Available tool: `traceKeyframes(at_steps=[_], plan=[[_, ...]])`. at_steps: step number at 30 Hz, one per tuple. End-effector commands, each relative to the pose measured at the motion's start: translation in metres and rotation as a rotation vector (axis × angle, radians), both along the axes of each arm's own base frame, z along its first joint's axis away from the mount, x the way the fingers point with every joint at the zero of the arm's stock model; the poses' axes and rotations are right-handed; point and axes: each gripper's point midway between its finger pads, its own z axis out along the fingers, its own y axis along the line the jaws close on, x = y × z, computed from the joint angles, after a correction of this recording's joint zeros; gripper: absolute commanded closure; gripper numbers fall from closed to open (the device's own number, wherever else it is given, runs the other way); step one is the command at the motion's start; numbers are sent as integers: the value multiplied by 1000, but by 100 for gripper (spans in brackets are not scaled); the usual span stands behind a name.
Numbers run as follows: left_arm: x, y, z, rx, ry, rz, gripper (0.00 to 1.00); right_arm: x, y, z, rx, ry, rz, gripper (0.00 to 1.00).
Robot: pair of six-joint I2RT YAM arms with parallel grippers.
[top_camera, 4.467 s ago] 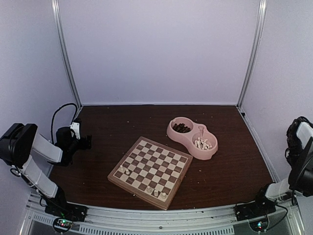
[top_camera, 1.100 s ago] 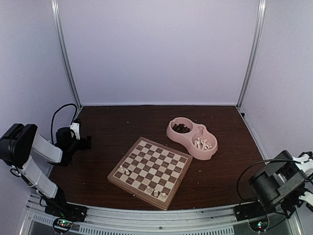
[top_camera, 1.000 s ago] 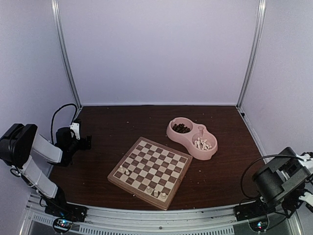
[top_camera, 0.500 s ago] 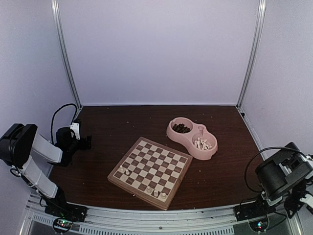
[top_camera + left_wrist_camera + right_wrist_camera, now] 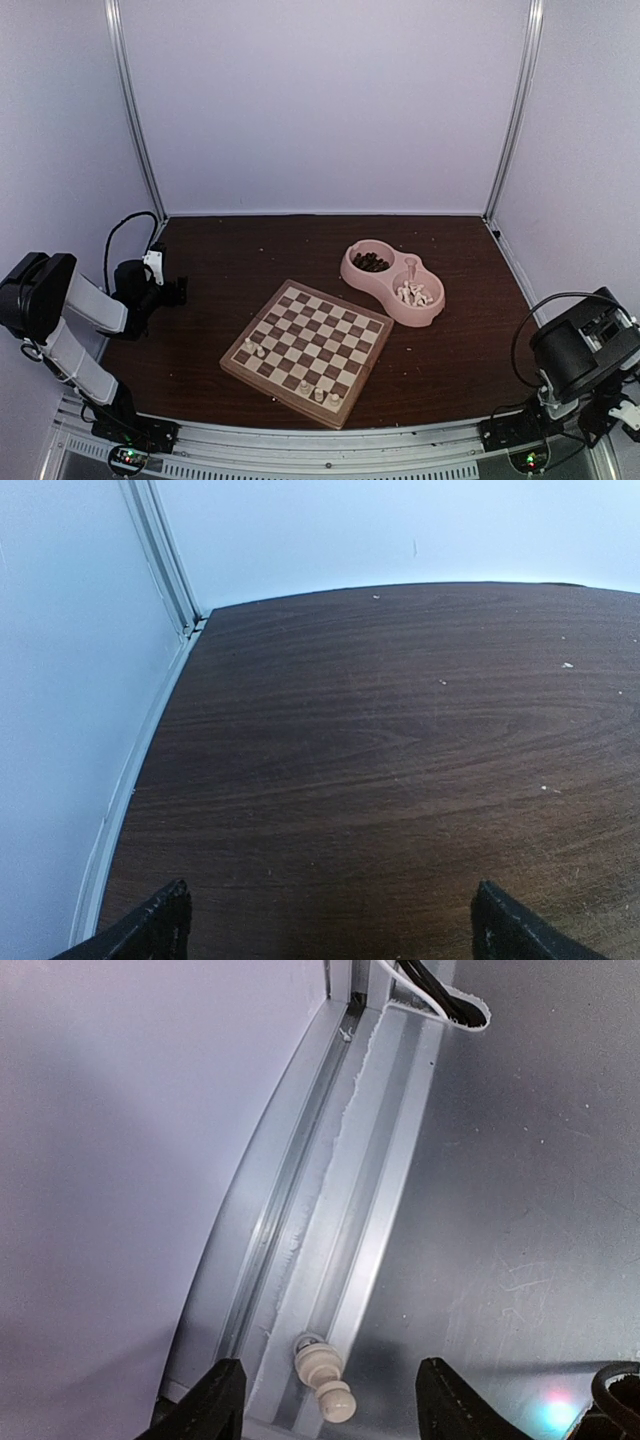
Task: Set up the chess pieces on the board
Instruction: Pick up the pawn from the corner of the board.
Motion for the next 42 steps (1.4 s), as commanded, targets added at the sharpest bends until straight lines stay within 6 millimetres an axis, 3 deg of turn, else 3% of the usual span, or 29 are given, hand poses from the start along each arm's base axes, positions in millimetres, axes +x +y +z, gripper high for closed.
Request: traceKeyframes(at_steps=[1, 6, 13, 29, 42], plan=[[5, 3, 10, 4, -39, 4, 2, -3, -5, -3, -18, 15, -13, 40], [6, 3, 10, 4, -39, 3, 2, -3, -7, -7, -26, 13, -16, 48], [6, 3, 10, 4, -38, 4, 2, -4, -7, -6, -57, 14, -20, 72], [6, 3, 10, 4, -38, 4, 2, 0, -1, -12, -48, -24, -30, 74], [6, 3, 10, 4, -38, 4, 2, 3, -1, -9, -53, -41, -39, 97]])
